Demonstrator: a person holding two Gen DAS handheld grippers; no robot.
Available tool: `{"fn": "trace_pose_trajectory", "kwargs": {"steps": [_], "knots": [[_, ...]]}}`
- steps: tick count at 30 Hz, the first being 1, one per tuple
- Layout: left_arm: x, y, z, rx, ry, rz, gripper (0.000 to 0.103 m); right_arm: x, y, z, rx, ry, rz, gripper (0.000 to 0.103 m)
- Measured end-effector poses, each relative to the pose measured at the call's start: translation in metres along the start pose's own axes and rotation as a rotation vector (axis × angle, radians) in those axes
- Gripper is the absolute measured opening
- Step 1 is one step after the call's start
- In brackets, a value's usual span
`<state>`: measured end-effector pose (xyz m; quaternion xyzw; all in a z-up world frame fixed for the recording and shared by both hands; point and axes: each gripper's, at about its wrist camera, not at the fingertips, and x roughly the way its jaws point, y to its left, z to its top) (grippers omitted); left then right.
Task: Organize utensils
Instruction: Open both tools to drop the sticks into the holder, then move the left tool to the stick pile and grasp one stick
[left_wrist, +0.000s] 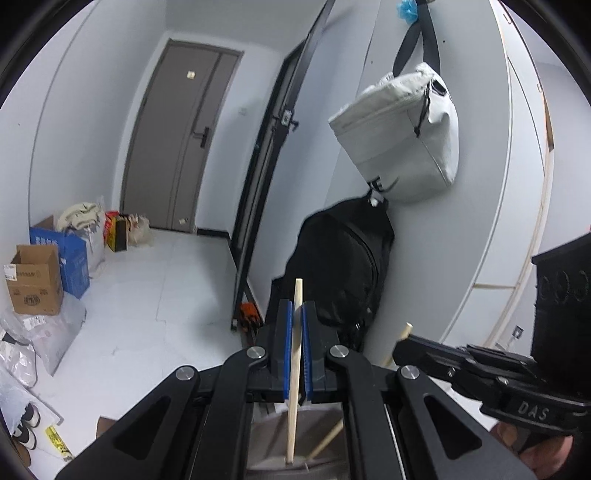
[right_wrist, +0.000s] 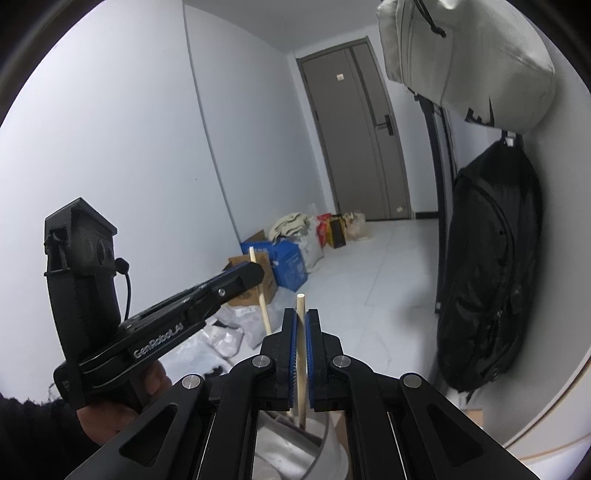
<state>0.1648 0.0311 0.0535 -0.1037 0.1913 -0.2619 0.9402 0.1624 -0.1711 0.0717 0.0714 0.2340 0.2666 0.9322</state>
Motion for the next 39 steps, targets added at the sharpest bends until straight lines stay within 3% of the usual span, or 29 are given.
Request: {"fn": "trace_pose_trajectory", "kwargs": {"steps": [4,7,9,11,16,20,24,27,30,39], "knots": [[-0.002,0.005,-0.002,-0.036,0.066,-0.024,0.001,-0.007,-0.004,-0.001,0.058,0.000,0.021,0.009],[-0.007,0.006,0.000,-0.050,0.088,-0.018,0.003,-0.021,-0.012,0.001,0.121,-0.031,0.046,0.024],[-0.010,0.005,0.001,-0.055,0.111,-0.026,0.022,-0.031,-0.015,0.001,0.145,-0.049,0.054,0.033],[-0.015,0.002,0.001,-0.054,0.129,-0.013,0.033,-0.043,-0.014,0.001,0.154,-0.061,0.048,0.040],[-0.027,-0.005,-0.004,-0.058,0.174,0.043,0.040,-0.068,-0.013,-0.007,0.162,-0.069,0.031,0.055],[-0.045,-0.010,-0.012,-0.057,0.170,0.114,0.058,-0.086,-0.014,-0.021,0.182,-0.059,0.009,0.069],[-0.057,-0.016,-0.020,-0.060,0.209,0.163,0.058,-0.097,-0.014,-0.036,0.191,-0.040,-0.005,0.071],[-0.067,-0.021,-0.024,-0.061,0.207,0.184,0.060,-0.104,-0.008,-0.044,0.184,-0.034,0.000,0.080],[-0.076,-0.023,-0.033,-0.073,0.209,0.212,0.075,-0.111,0.000,-0.056,0.168,-0.022,0.002,0.086],[-0.079,-0.023,-0.074,-0.092,0.294,0.282,0.078,-0.108,0.013,-0.087,0.146,0.038,-0.001,0.098]]}}
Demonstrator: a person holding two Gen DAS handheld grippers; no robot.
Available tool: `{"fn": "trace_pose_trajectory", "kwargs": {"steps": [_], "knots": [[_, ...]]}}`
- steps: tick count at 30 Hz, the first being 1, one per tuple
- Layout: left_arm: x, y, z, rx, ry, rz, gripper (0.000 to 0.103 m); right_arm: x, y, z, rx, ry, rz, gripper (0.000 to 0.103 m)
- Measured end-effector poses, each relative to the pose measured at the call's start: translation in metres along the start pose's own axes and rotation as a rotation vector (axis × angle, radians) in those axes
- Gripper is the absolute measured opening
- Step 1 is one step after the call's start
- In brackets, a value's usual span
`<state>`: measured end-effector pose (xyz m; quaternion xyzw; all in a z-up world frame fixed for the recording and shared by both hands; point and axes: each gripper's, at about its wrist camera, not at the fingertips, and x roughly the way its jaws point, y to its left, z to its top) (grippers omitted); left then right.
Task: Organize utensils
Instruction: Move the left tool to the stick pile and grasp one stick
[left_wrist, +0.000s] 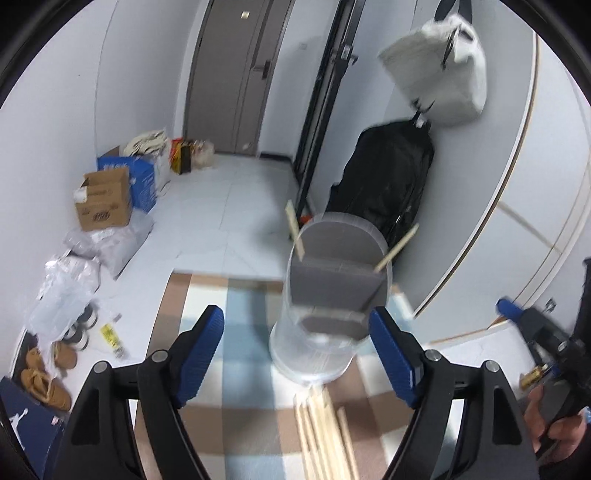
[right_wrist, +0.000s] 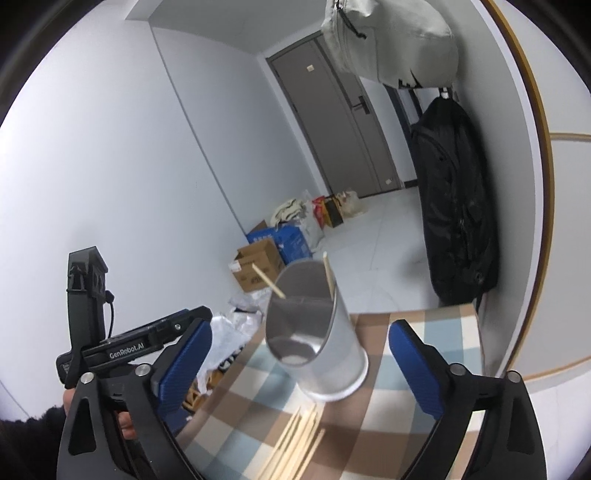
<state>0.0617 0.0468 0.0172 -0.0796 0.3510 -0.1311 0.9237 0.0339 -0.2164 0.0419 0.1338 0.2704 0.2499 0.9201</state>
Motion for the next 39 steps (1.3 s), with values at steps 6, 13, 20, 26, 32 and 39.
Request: {"fn": "trace_pose_trajectory", "kwargs": {"steps": [6,13,20,26,32,39], "knots": [[0.040,0.004,-0.043,0.003,0.153,0.089,0.078,0.008,-0.002,-0.016,0.015,0.046,-0.009,0.099],[0.079,0.016,-0.062,-0.009,0.318,0.137,0.077,0.009,-0.006,-0.019,0.028,0.054,-0.045,0.101],[0.093,0.013,-0.072,0.007,0.421,0.173,0.073,0.010,-0.019,-0.021,0.080,0.084,-0.057,0.101],[0.092,0.009,-0.083,0.044,0.463,0.208,0.073,0.003,-0.026,-0.019,0.093,0.067,-0.058,0.101],[0.090,0.003,-0.087,0.079,0.461,0.244,0.073,-0.001,-0.026,-0.019,0.103,0.056,-0.042,0.101],[0.103,0.004,-0.081,0.054,0.477,0.246,0.067,-0.004,-0.025,-0.019,0.104,0.048,-0.028,0.101]]}}
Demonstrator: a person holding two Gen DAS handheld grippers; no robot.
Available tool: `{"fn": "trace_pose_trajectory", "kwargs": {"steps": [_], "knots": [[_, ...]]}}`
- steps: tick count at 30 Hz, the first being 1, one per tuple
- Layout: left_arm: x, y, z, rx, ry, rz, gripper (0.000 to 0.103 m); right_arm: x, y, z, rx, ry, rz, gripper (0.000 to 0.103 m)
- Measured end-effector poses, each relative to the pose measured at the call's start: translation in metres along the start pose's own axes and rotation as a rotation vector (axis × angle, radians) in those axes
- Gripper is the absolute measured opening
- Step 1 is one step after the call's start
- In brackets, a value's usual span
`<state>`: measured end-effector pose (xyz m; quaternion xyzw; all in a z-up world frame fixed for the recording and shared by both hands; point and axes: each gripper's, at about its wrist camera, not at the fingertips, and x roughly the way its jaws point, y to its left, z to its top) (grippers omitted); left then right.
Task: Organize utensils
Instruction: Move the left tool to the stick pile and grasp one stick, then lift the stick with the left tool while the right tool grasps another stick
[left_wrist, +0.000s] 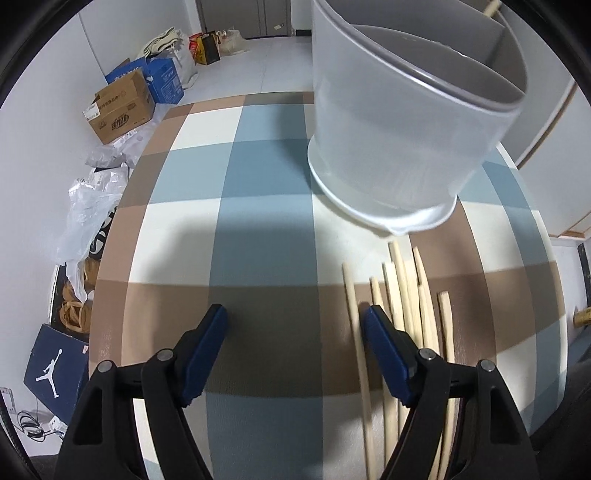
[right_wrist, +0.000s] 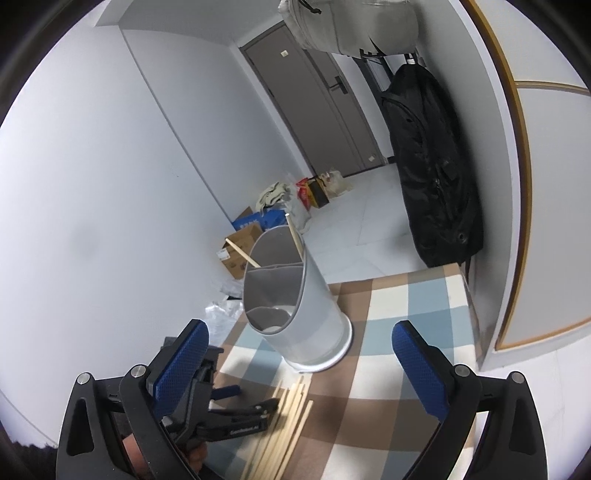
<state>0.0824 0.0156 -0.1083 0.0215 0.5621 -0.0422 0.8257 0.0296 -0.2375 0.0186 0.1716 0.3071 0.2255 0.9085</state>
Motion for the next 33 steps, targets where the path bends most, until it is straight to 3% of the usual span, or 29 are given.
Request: {"fn": "trace_pose_trajectory", "kwargs": {"steps": [5,12,15,19,25,33], "knots": [[0.002,-0.010,0.005,0.015,0.007,-0.022,0.060,-0.001,0.001,-0.001,-0.012,0.006,0.003,0.101],[-0.004,-0.021,-0.001,0.065,-0.035,-0.057,0.017,0.001,-0.006,-0.003,0.007,0.042,-0.004,0.100],[-0.005,-0.017,-0.001,0.050,-0.043,-0.083,0.003,0.003,-0.008,-0.005,0.010,0.060,-0.007,0.100],[-0.005,-0.005,0.000,-0.016,-0.039,-0.137,0.000,0.008,-0.007,-0.009,0.000,0.094,-0.024,0.100],[-0.010,0.006,-0.003,-0.077,-0.053,-0.144,0.000,0.026,-0.010,-0.020,-0.001,0.189,-0.058,0.094],[-0.042,0.022,0.002,-0.144,-0.161,-0.216,0.000,0.067,-0.010,-0.043,-0.001,0.382,-0.072,0.067]]}}
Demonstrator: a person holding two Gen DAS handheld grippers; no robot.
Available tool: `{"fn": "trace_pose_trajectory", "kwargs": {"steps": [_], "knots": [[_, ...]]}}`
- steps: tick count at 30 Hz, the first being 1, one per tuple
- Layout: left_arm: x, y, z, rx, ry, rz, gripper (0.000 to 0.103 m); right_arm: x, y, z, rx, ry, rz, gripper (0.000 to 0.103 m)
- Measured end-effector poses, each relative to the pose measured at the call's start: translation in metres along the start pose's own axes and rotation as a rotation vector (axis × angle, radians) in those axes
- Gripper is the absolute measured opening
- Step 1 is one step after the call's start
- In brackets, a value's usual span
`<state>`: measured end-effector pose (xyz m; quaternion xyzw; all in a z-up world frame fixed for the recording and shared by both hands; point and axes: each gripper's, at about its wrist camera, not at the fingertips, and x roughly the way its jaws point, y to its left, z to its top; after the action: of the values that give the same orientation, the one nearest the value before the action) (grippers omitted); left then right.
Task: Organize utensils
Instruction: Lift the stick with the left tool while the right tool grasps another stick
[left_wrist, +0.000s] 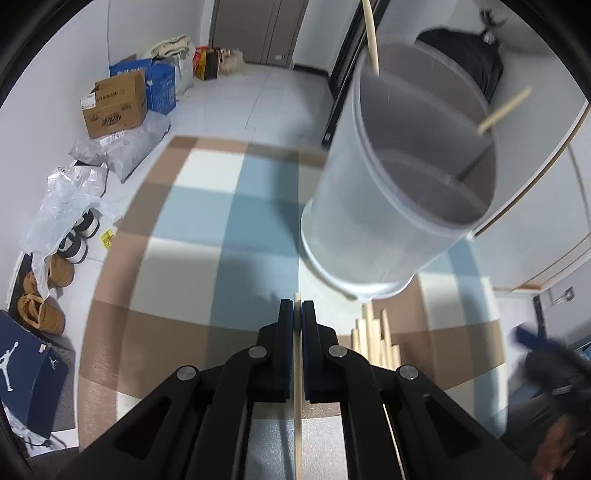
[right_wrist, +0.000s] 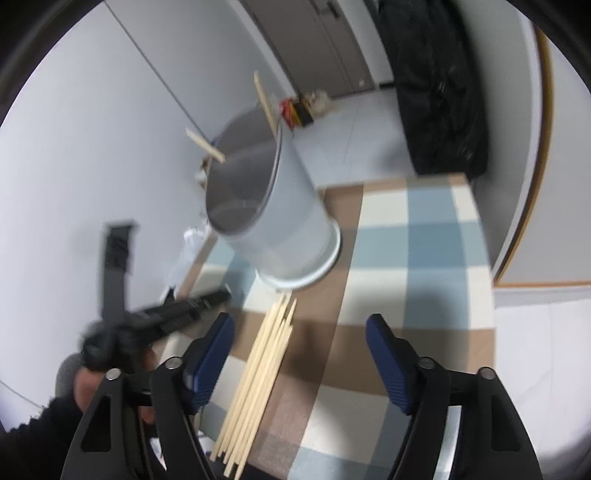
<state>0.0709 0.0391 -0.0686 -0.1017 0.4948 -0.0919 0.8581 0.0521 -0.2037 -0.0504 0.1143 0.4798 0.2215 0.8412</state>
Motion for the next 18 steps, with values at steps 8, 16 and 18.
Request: {"fn": "trace_pose_trajectory", "kwargs": {"steps": [8,16,18], "knots": [[-0.011,0.013,0.013,-0.045,-0.063,-0.069,0.000,0.055,0.018,-0.008,-0.067,0.177,-0.058,0.036],[-0.016,0.025,0.016,-0.048,-0.063,-0.111,0.000,0.086,0.029,-0.012,-0.131,0.234,-0.106,0.026],[-0.020,0.028,0.017,-0.044,-0.069,-0.118,0.000,0.089,0.028,-0.009,-0.134,0.238,-0.113,0.024]]}}
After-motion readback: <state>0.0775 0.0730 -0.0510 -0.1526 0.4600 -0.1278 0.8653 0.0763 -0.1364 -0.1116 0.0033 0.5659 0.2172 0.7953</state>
